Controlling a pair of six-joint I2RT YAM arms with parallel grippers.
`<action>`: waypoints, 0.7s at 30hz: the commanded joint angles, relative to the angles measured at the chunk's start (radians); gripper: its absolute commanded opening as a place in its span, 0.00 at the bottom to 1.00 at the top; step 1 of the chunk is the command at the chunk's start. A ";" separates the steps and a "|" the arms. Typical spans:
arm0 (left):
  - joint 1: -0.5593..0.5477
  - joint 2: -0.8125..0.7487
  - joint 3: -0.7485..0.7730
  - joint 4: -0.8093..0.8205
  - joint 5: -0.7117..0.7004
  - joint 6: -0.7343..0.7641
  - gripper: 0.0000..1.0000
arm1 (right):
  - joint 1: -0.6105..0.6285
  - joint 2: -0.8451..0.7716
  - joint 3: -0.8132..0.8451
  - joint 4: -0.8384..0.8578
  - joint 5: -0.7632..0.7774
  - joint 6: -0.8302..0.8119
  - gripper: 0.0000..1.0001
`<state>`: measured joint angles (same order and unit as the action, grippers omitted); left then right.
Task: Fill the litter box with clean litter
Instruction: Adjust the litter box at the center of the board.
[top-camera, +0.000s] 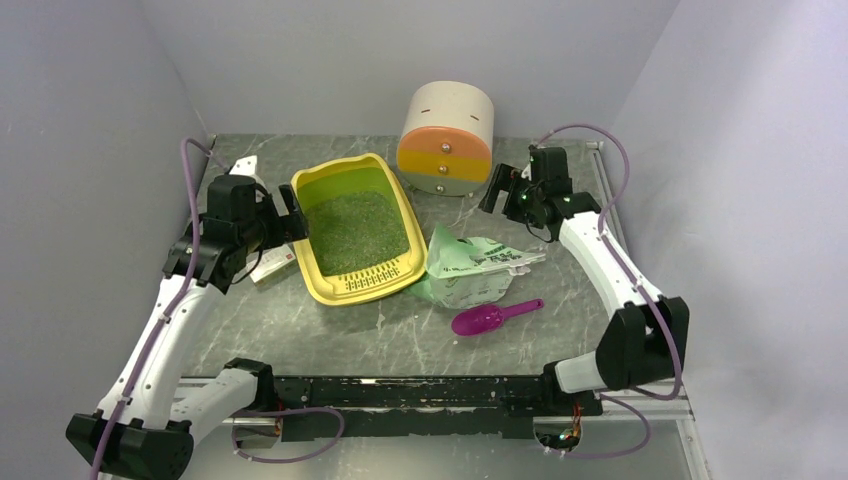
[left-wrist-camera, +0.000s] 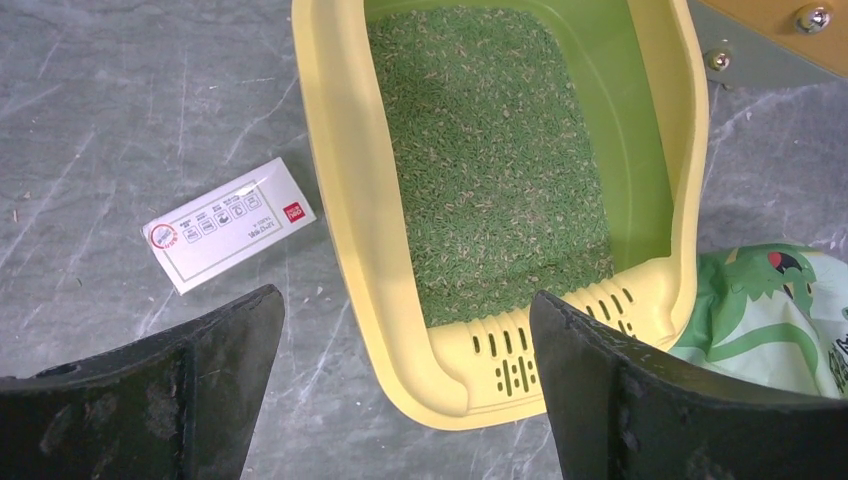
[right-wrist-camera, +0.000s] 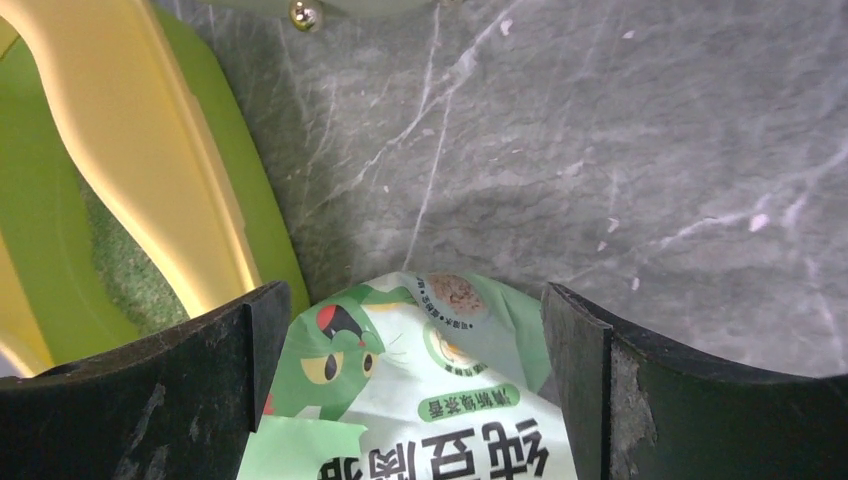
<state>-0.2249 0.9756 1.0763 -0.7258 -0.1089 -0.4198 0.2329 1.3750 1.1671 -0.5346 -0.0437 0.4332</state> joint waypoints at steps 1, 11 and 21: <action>0.004 -0.041 -0.017 0.002 0.037 -0.016 0.97 | -0.066 0.048 0.034 0.067 -0.273 0.020 1.00; 0.004 -0.063 -0.055 0.058 0.160 0.033 0.95 | -0.072 0.102 0.068 0.076 -0.320 0.017 1.00; -0.158 0.069 -0.140 0.315 0.447 -0.022 0.95 | 0.060 0.084 0.198 0.043 -0.373 -0.058 1.00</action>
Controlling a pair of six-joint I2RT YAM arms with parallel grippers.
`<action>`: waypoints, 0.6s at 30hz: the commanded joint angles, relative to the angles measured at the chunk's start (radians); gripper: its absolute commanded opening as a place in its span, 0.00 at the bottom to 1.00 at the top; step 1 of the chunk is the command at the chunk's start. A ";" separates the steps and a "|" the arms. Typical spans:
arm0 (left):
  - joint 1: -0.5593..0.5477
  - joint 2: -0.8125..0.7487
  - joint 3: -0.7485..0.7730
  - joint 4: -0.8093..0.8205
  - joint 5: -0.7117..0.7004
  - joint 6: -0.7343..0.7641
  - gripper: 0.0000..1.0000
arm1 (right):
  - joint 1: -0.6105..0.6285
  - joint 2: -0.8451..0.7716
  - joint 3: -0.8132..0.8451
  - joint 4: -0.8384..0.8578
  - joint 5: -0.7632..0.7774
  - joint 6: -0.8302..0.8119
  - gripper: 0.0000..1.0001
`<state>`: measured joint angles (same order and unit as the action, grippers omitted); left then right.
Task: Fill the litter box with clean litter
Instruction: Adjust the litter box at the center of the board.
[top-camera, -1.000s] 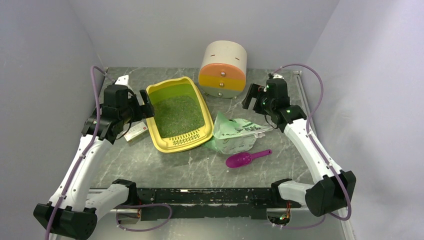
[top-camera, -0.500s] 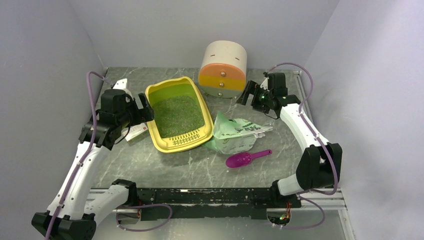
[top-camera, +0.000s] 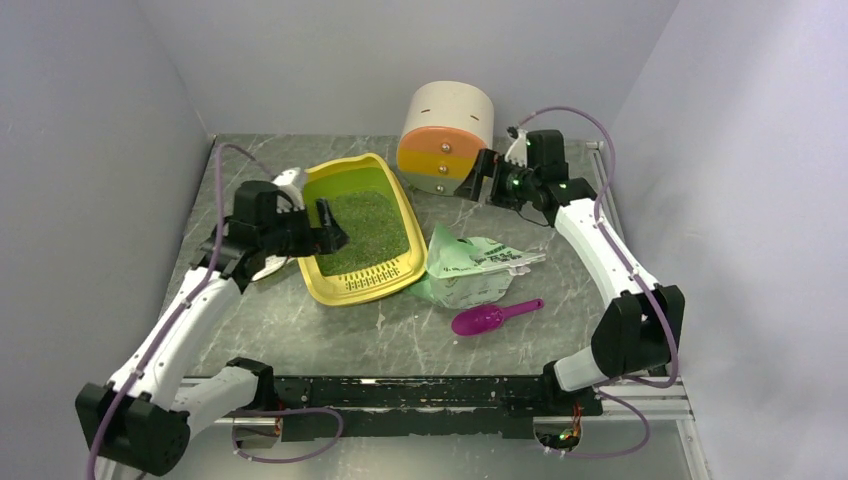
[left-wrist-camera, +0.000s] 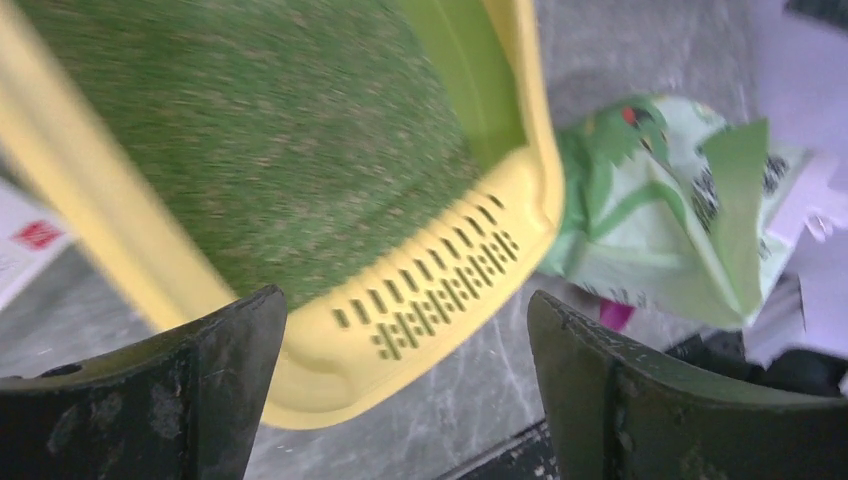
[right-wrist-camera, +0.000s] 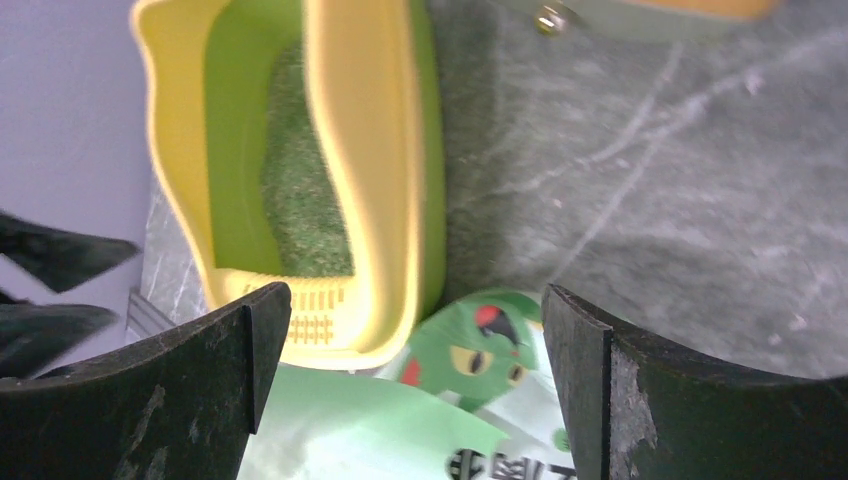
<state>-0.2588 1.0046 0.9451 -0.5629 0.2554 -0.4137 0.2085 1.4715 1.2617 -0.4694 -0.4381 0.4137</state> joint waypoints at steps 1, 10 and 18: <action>-0.181 0.068 0.008 0.153 0.038 -0.027 0.96 | 0.117 -0.001 0.126 -0.033 0.047 -0.044 1.00; -0.321 0.119 0.010 0.156 -0.253 -0.146 0.93 | 0.256 0.238 0.307 -0.067 0.096 -0.022 1.00; -0.321 -0.048 -0.024 0.043 -0.466 -0.146 0.96 | 0.341 0.512 0.520 -0.137 0.151 -0.016 1.00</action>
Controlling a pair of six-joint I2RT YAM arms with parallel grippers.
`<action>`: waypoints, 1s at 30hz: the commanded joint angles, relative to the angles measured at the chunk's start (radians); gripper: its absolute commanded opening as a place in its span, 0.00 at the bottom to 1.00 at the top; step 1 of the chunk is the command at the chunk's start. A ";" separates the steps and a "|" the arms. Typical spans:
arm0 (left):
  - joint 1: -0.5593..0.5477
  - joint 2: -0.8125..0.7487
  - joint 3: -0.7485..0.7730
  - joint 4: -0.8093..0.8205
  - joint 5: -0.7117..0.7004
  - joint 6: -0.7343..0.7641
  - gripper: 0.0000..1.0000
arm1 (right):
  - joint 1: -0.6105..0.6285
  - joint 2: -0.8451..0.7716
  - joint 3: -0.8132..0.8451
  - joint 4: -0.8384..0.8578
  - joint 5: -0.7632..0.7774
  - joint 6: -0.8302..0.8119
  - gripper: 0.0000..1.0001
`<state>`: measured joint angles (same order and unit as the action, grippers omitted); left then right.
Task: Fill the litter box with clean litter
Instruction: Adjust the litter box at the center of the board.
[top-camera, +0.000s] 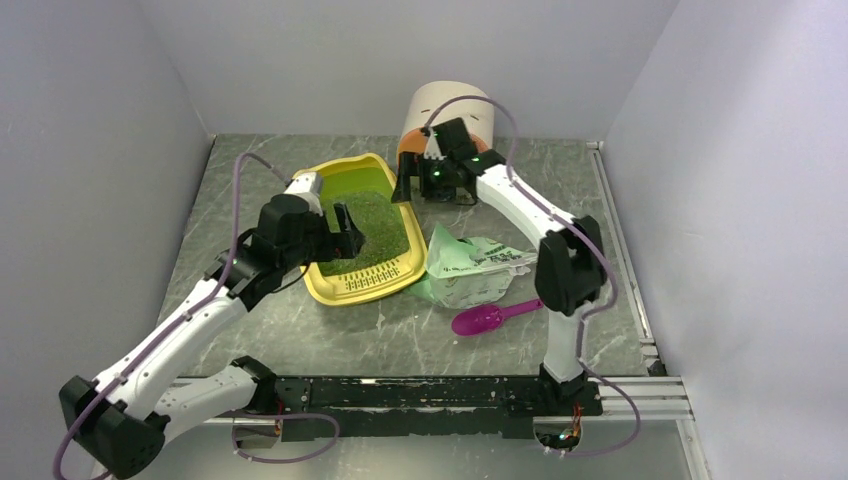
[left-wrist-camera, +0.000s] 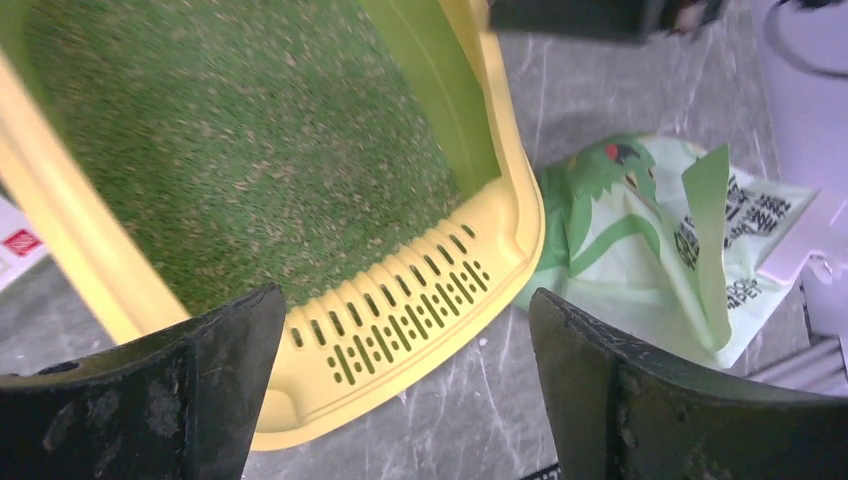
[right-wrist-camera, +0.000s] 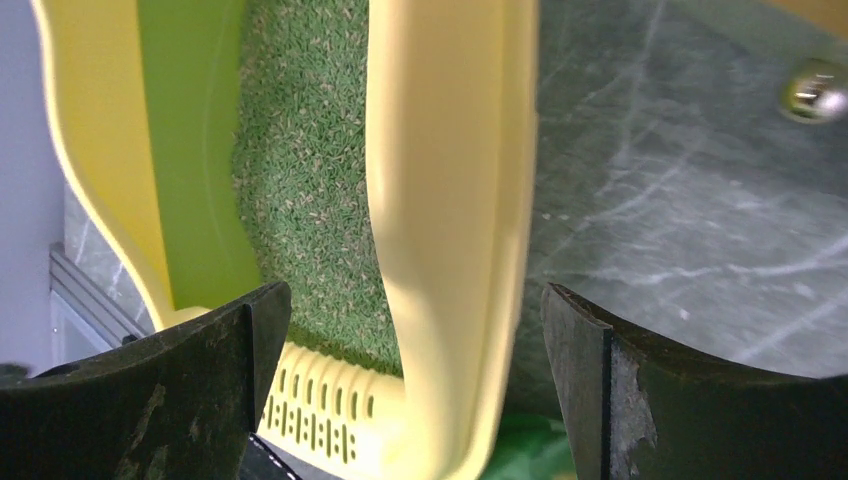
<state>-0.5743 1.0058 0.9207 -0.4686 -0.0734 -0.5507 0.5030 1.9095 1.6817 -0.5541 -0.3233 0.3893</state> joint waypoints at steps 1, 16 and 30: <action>-0.006 -0.055 0.005 -0.069 -0.154 -0.006 0.96 | 0.051 0.100 0.117 -0.053 0.035 0.018 1.00; -0.006 -0.072 0.048 -0.134 -0.183 0.037 0.97 | 0.092 0.198 0.117 -0.052 0.071 0.059 1.00; -0.006 -0.068 0.058 -0.150 -0.207 0.042 0.97 | 0.162 0.136 0.015 0.007 0.049 0.126 1.00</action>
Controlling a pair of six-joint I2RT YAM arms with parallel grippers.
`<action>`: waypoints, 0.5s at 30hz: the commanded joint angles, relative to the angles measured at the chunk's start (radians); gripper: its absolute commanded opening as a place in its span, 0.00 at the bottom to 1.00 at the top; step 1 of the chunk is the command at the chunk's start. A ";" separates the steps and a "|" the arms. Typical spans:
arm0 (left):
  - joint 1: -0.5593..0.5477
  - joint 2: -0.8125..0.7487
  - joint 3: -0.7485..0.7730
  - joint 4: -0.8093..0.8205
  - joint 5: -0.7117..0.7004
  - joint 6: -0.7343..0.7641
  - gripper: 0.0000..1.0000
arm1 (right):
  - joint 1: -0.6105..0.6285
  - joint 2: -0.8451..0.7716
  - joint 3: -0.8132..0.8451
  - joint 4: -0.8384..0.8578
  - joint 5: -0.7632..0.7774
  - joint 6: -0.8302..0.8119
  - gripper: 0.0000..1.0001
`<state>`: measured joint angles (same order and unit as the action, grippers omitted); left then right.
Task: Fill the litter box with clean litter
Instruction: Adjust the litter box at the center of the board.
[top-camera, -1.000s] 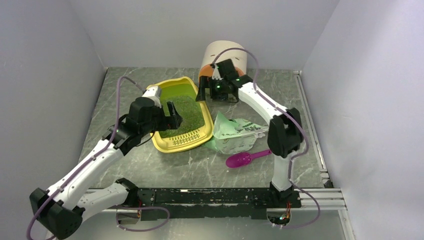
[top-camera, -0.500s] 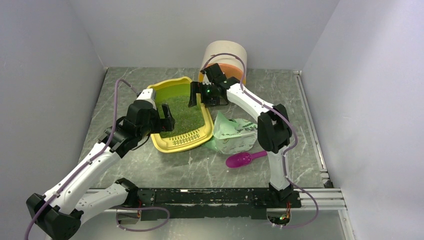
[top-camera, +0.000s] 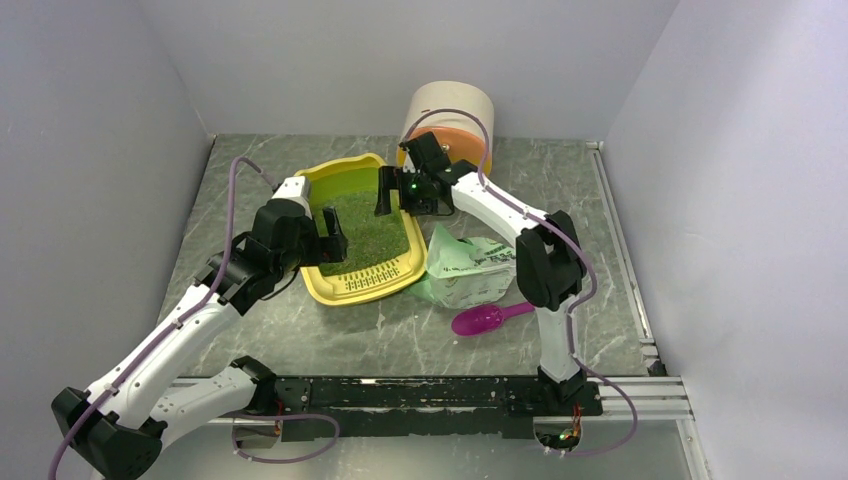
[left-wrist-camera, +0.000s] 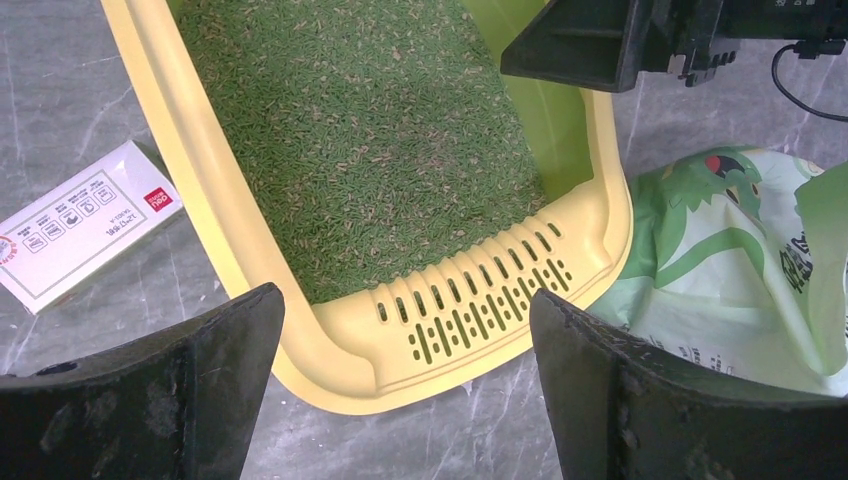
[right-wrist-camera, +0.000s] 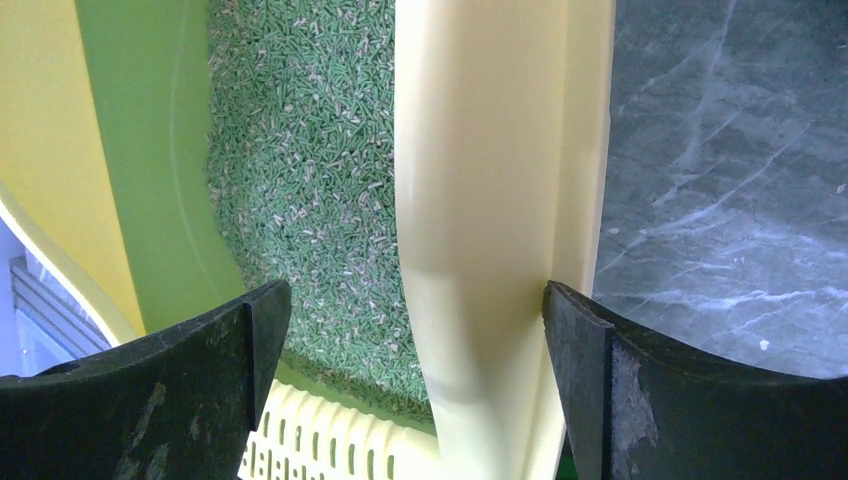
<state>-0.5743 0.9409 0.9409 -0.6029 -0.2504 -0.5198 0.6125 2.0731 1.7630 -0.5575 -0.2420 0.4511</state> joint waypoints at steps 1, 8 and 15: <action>-0.006 -0.005 0.038 -0.018 -0.032 0.011 0.97 | 0.060 -0.040 -0.083 0.025 -0.032 0.077 1.00; -0.006 -0.010 0.031 -0.027 -0.046 0.009 0.97 | 0.115 -0.104 -0.172 0.078 -0.016 0.143 1.00; -0.006 -0.016 0.026 -0.037 -0.057 0.003 0.97 | 0.186 -0.161 -0.216 0.095 0.013 0.179 1.00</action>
<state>-0.5743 0.9405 0.9417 -0.6270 -0.2802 -0.5198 0.7326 1.9461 1.5715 -0.4614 -0.1688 0.5690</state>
